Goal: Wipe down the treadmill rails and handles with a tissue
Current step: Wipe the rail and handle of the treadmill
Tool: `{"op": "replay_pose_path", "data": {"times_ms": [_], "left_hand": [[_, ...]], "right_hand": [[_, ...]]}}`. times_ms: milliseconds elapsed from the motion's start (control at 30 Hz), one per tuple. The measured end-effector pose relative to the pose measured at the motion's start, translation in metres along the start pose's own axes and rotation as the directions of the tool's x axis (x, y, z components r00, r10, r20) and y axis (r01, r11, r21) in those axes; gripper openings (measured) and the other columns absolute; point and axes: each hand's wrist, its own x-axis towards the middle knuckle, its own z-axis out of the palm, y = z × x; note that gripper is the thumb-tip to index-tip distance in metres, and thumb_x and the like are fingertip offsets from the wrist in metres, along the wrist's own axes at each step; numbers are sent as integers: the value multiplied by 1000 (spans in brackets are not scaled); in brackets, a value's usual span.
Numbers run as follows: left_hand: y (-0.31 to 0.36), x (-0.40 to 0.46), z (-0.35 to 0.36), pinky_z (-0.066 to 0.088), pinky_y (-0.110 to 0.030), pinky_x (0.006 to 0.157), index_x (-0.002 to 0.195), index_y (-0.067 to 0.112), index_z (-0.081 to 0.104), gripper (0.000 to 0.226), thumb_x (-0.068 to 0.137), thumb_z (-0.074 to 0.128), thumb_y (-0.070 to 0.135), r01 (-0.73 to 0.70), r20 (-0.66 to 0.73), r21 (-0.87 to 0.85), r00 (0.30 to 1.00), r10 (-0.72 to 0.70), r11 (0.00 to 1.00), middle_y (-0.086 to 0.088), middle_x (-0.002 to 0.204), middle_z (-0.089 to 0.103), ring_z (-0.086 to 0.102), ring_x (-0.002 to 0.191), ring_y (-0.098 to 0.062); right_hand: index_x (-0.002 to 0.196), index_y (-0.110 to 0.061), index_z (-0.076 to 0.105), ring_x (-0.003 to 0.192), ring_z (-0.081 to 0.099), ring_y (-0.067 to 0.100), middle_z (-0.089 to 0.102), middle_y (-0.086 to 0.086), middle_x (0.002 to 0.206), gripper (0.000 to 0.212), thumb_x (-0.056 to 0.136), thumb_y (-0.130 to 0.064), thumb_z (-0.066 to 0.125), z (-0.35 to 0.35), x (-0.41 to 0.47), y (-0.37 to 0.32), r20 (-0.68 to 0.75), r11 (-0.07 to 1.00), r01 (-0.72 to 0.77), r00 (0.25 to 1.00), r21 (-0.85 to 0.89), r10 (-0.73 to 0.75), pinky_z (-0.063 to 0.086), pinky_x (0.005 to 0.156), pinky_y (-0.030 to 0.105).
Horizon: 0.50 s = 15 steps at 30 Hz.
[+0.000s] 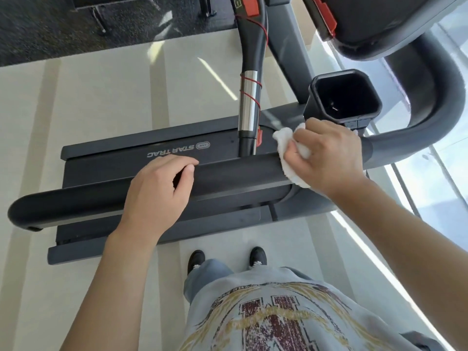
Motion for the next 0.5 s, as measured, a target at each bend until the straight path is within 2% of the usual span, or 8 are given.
{"op": "replay_pose_path", "data": {"times_ms": [100,167,333,400,500], "left_hand": [[-5,3,-3,48,-28,85,112,20,77,22,106,56,20,0,8,14,1000,0,1000,10,109,75,66,102,-13],[-14,4,-12,50,-31,80,108,22,77,21,105,56,22,21,19,9,1000,-21,1000,12,106,75,67,97,-13],[-39,1,-37,54,-35,74,105,26,77,18,104,59,25,31,73,7,997,-31,1000,16,102,74,66,89,-12],[-53,-1,-46,53,-35,68,103,26,75,17,105,58,27,13,110,10,994,-14,1000,15,94,71,63,81,-12],[-70,-1,-55,45,-35,58,87,24,65,21,105,54,27,-7,153,9,988,6,1000,10,75,58,53,69,-14]], "right_hand": [[63,-13,54,58,41,23,43,1,65,35,94,-25,63,5,2,-17,-2,998,-63,998,-11,63,25,56,30],[64,-12,57,59,39,22,44,2,66,34,95,-25,63,14,6,-44,4,999,-44,999,5,44,25,57,30],[64,-13,55,56,41,24,46,3,65,32,93,-24,61,47,22,-143,7,990,53,998,129,-55,33,51,35],[64,-13,54,58,36,23,46,3,65,33,94,-25,60,62,26,-182,24,984,66,997,166,-71,30,52,35],[63,-15,51,60,30,20,44,2,65,35,94,-26,62,74,29,-212,25,981,57,998,187,-63,27,53,33]]}}
